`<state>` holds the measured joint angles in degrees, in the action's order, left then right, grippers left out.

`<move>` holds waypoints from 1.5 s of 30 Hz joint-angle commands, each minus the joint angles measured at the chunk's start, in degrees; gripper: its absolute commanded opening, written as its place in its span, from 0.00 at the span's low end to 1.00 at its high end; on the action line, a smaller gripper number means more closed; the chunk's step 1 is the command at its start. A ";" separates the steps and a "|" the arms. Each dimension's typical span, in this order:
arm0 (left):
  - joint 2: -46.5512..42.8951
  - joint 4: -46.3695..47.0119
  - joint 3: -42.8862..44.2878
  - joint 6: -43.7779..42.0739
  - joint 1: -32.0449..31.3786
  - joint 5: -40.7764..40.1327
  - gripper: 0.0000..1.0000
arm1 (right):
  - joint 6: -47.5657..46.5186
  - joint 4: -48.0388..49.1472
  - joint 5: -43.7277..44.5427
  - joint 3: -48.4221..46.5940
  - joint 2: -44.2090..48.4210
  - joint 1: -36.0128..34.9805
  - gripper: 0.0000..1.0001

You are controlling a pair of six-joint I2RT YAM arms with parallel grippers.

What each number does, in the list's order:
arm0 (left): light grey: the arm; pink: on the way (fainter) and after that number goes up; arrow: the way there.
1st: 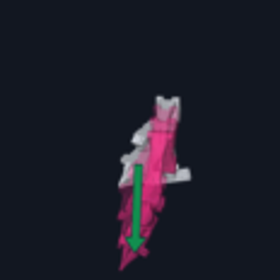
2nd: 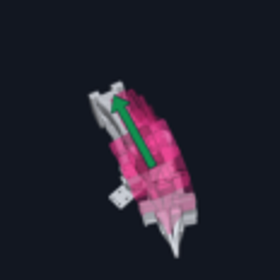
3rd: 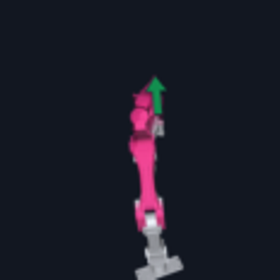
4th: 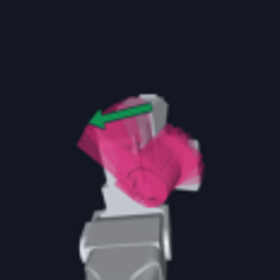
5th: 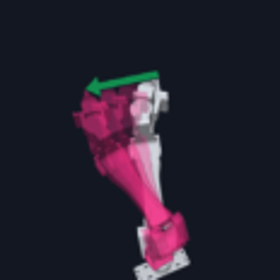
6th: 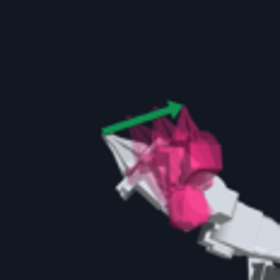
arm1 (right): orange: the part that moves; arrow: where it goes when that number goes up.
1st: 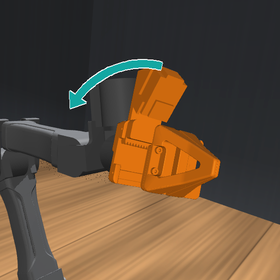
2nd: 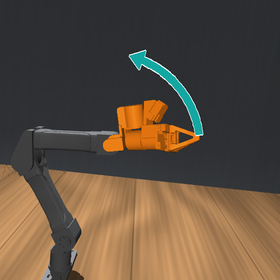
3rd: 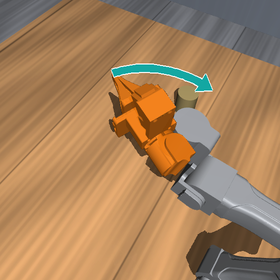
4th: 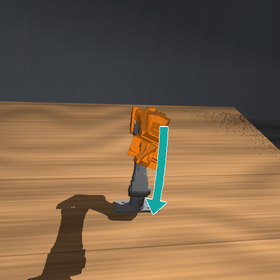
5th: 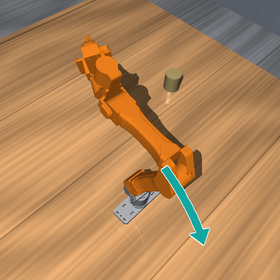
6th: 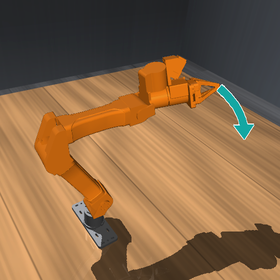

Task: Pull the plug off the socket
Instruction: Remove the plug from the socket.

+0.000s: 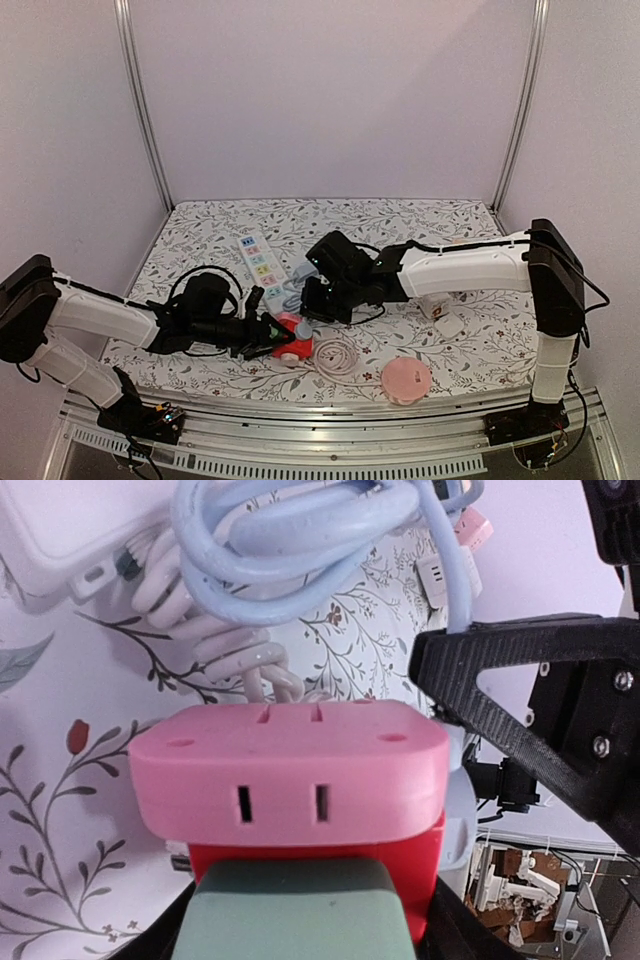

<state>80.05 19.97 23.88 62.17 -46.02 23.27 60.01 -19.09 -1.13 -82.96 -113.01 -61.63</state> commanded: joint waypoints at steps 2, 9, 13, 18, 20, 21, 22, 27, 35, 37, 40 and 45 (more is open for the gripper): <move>-0.46 -1.66 -1.49 3.30 1.35 -6.36 0.42 | 0.17 -1.99 0.85 0.69 4.89 -1.17 0.00; -0.21 -1.38 -0.92 1.84 1.64 -6.55 0.42 | 0.73 -3.06 3.75 0.91 5.64 -1.71 0.00; -0.05 -1.22 -0.60 -1.68 1.55 -5.82 0.40 | 0.26 -4.03 5.08 -0.22 5.57 -1.69 0.00; -1.85 -3.88 -0.09 -6.94 0.73 -5.63 0.39 | -0.05 -4.65 6.01 -1.04 5.74 -0.81 0.00; -2.65 -5.74 0.38 -9.20 0.34 -5.81 0.39 | -0.03 -4.59 6.13 -1.34 5.95 -0.14 0.00; -3.03 -6.61 0.64 -10.20 0.18 -5.86 0.39 | -0.06 -4.58 6.07 -1.70 5.89 0.21 0.00; -3.30 -7.44 0.97 -11.22 -0.02 -5.86 0.39 | -0.13 -4.60 5.93 -2.13 5.81 0.39 0.00; -4.10 -9.26 2.00 -14.28 -0.80 -5.34 0.38 | -1.14 -4.59 6.09 -4.40 4.89 0.99 0.00; -4.55 -10.98 2.24 -11.03 -0.94 -9.28 0.38 | -1.12 -4.31 5.58 -4.43 4.53 1.16 0.00; -4.35 -10.99 2.18 -9.18 -0.85 -10.63 0.38 | -1.04 -4.12 5.37 -4.17 4.68 1.13 0.00; -4.04 -11.61 2.22 -6.58 -0.46 -12.61 0.38 | -0.89 -3.94 5.26 -3.80 4.98 0.84 0.00; -3.83 -11.11 1.34 -3.25 0.54 -14.73 0.37 | -0.64 -4.39 5.00 -3.00 5.43 -0.28 0.00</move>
<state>76.38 13.82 26.20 54.46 -47.35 17.19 60.49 -22.76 2.59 -85.12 -111.83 -61.65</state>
